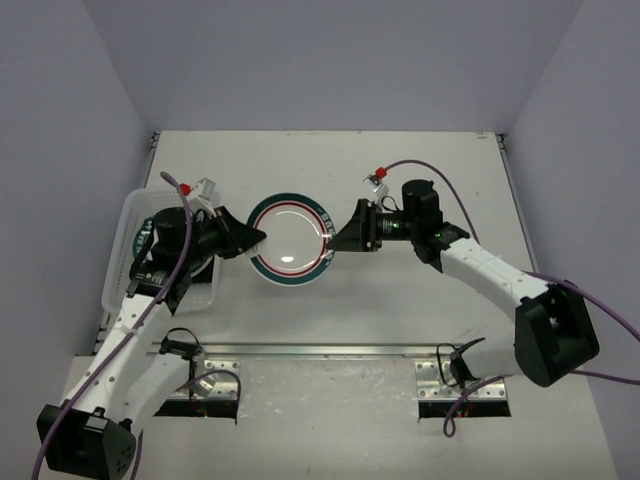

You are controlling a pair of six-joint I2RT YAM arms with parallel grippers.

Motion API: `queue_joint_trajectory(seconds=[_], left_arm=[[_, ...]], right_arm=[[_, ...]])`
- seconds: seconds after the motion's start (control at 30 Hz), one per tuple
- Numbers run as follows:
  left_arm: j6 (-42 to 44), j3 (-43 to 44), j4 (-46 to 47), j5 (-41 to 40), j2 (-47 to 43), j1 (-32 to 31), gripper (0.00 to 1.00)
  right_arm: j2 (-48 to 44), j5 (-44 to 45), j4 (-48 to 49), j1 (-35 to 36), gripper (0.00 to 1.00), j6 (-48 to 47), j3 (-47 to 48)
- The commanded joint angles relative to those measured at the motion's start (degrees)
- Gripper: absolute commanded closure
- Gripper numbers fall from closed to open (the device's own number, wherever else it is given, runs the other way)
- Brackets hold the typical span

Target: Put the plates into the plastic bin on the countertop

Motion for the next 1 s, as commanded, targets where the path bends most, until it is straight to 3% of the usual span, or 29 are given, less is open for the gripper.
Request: queue_joint_trajectory(seconds=[0.0, 0.03, 0.17, 0.33, 0.5, 0.73, 0.97], left_arm=[[-0.2, 6.8, -7.5, -15.7, -2.9, 1.9, 1.00], [-1.0, 8.3, -9.1, -18.9, -3.6, 3.1, 1.00], [-3.7, 10.5, -10.5, -18.5, -5.2, 10.5, 1.00], [-7.7, 14.2, -21.4, -31.5, -5.1, 20.3, 1.00], [-8.2, 14.7, -24.5, -42.4, -6.7, 27.1, 1.00], [-6.3, 12.2, -18.5, -30.9, 1.8, 36.0, 1.00], [-6.5, 10.2, -18.1, -31.0, 5.4, 38.2, 1.00]], right_arm=[[-1.0, -1.6, 6.8, -2.1, 0.16, -0.1, 0.1], [-0.8, -1.6, 6.5, -3.2, 0.01, 0.2, -0.3], [-0.8, -2.9, 8.6, -7.5, 0.01, 1.8, -3.2], [-3.6, -3.3, 8.4, -12.5, 0.01, 1.9, -7.2], [-7.8, -3.5, 6.3, -14.0, 0.01, -0.6, -10.9], [-12.0, -5.5, 9.0, -14.1, 0.01, -0.1, -16.9], [-15.4, -6.5, 8.1, -14.1, 0.01, -1.5, -17.4]])
